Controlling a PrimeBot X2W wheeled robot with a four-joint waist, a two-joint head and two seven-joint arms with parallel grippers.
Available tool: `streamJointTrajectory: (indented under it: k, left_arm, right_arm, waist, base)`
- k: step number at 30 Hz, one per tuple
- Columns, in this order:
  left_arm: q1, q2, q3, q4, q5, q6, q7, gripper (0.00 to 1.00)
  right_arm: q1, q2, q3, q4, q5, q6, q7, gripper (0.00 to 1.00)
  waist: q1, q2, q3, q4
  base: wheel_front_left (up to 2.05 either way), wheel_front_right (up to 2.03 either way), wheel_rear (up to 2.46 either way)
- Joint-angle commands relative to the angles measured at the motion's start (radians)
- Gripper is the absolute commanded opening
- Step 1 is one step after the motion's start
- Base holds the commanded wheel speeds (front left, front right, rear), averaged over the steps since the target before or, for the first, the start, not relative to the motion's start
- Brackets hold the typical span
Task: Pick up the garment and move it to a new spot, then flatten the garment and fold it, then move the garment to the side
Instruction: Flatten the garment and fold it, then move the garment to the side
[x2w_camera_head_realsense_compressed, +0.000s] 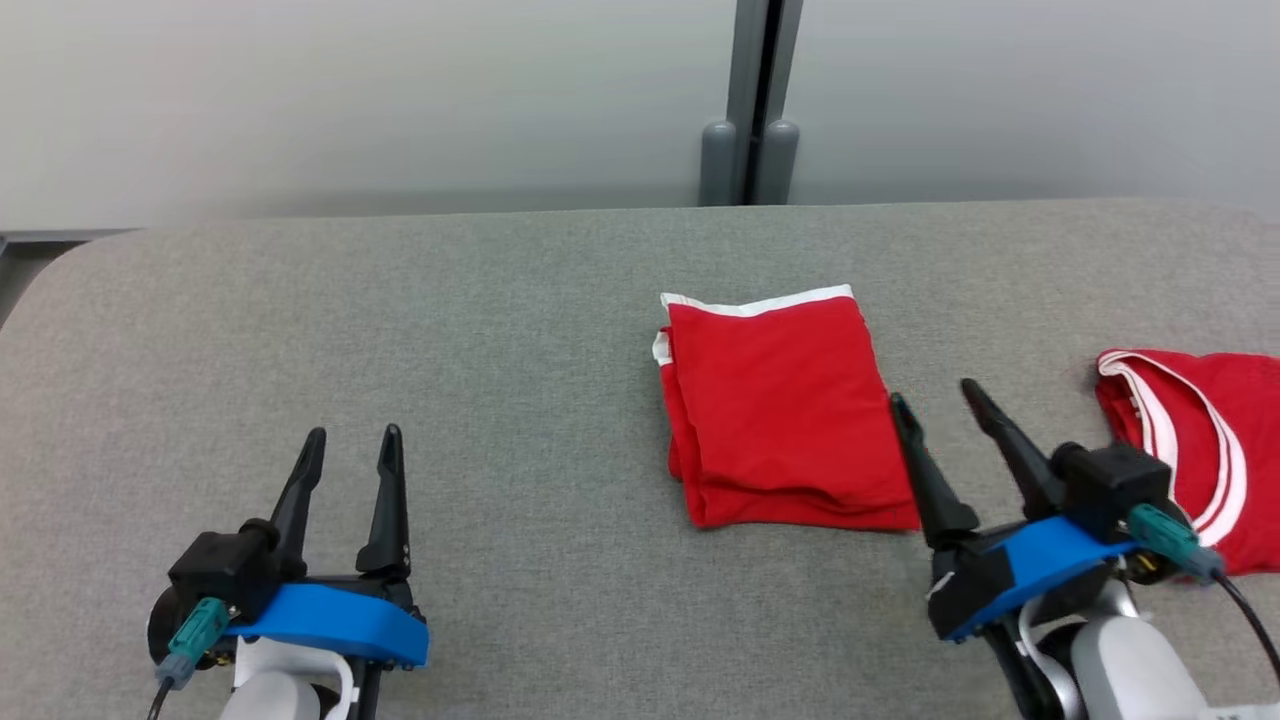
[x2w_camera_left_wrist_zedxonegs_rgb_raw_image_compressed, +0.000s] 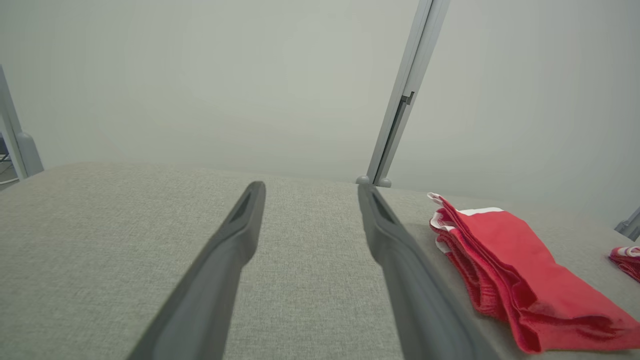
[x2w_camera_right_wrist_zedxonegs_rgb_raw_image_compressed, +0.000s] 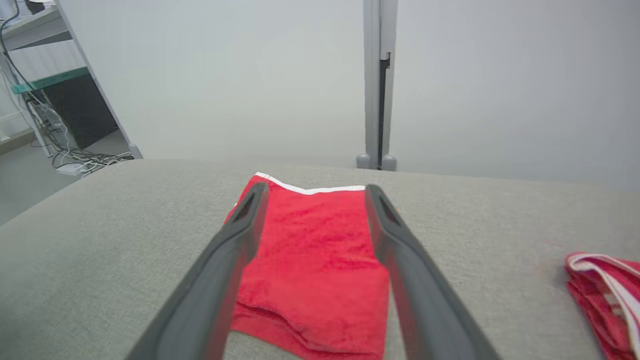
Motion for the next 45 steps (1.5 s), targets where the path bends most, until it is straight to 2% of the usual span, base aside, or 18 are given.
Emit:
streamJointTrajectory:
  k: [1, 6, 12, 32, 45]
  left_arm:
    - [0.014, 0.005, 0.011, -0.006, 0.003, 0.007, -0.004, 1.00]
    - [0.042, 0.003, 0.053, -0.016, 0.005, 0.016, -0.004, 1.00]
    - [0.081, -0.006, 0.081, -0.018, 0.013, 0.018, -0.004, 1.00]
    - [0.129, -0.021, 0.104, -0.012, 0.038, 0.010, -0.004, 1.00]
    - [0.103, -0.018, 0.102, -0.038, 0.045, 0.013, -0.004, 1.00]
  right_arm:
    - [0.030, 0.007, -0.028, -0.014, -0.017, 0.000, -0.011, 1.00]
    - [0.081, 0.015, -0.155, -0.048, -0.050, 0.000, -0.002, 1.00]
    - [0.104, 0.010, -0.206, -0.037, -0.056, 0.000, 0.020, 1.00]
    - [0.139, 0.015, -0.215, -0.017, -0.028, 0.000, 0.034, 1.00]
    - [0.073, 0.006, -0.195, -0.032, -0.030, 0.000, 0.076, 1.00]
  waist:
    - [0.0000, -0.0001, -0.016, -0.021]
    - [0.0000, -0.0001, -0.034, -0.051]
    - [0.0000, -0.0001, -0.056, -0.072]
    - [0.0000, -0.0001, -0.090, -0.064]
    - [0.0000, -0.0001, -0.041, -0.058]
  base:
    - [0.00, 0.00, 0.00]
    - [0.00, 0.00, 0.00]
    - [0.00, 0.00, 0.00]
    - [0.00, 0.00, 0.00]
    - [0.00, 0.00, 0.00]
